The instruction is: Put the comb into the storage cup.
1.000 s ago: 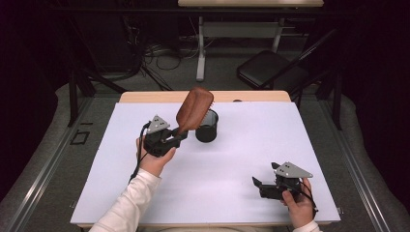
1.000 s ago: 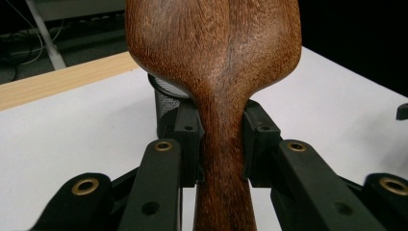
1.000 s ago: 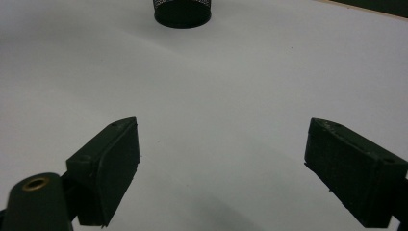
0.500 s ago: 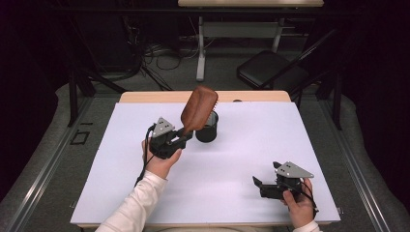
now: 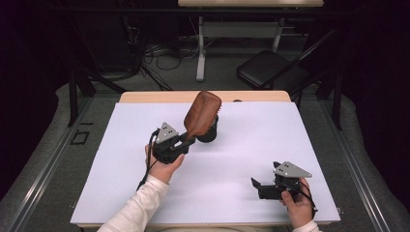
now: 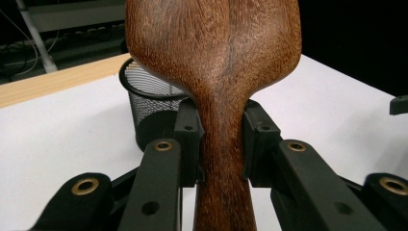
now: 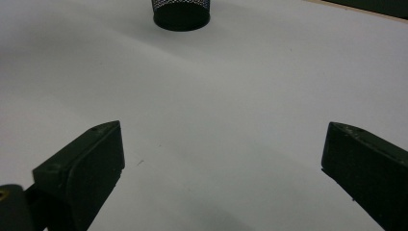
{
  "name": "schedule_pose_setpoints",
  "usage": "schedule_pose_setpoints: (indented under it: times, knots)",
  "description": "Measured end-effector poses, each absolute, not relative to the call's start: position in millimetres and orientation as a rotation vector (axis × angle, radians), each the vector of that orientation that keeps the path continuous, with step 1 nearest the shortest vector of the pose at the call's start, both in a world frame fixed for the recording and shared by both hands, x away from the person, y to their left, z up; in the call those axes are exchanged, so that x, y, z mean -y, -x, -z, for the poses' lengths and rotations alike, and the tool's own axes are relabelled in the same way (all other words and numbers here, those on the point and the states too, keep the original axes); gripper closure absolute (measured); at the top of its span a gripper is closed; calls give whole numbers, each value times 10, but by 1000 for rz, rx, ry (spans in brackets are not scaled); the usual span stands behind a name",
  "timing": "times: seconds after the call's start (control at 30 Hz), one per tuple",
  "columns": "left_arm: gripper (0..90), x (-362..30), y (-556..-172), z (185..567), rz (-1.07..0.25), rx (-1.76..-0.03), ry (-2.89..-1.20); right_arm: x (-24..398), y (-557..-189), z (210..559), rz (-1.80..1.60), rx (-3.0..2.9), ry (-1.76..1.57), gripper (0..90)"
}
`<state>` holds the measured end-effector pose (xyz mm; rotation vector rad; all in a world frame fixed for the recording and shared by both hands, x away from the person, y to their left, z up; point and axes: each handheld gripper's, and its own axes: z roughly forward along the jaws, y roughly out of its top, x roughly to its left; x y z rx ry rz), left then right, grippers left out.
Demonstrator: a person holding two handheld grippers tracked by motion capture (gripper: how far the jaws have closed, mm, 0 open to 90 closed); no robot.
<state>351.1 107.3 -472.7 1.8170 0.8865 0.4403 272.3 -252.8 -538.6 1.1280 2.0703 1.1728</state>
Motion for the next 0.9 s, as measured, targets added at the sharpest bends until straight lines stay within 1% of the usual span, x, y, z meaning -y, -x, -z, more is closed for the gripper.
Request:
schedule_pose_setpoints:
  times: [0.37, 0.67, 0.9]
  knots:
    - [720, -1030, -3487, 4805, -422, -887, -1825, 2514, -2742, 5372, -1187, -2059, -1176, 0]
    - [720, -998, -3455, 4840, -416, -882, -1826, 2449, -2747, 5320, -1133, -2016, -1248, 0]
    - [720, -1007, -3439, 4834, -416, -885, -1816, 2353, -2767, 5263, -1111, -2059, -1236, 0]
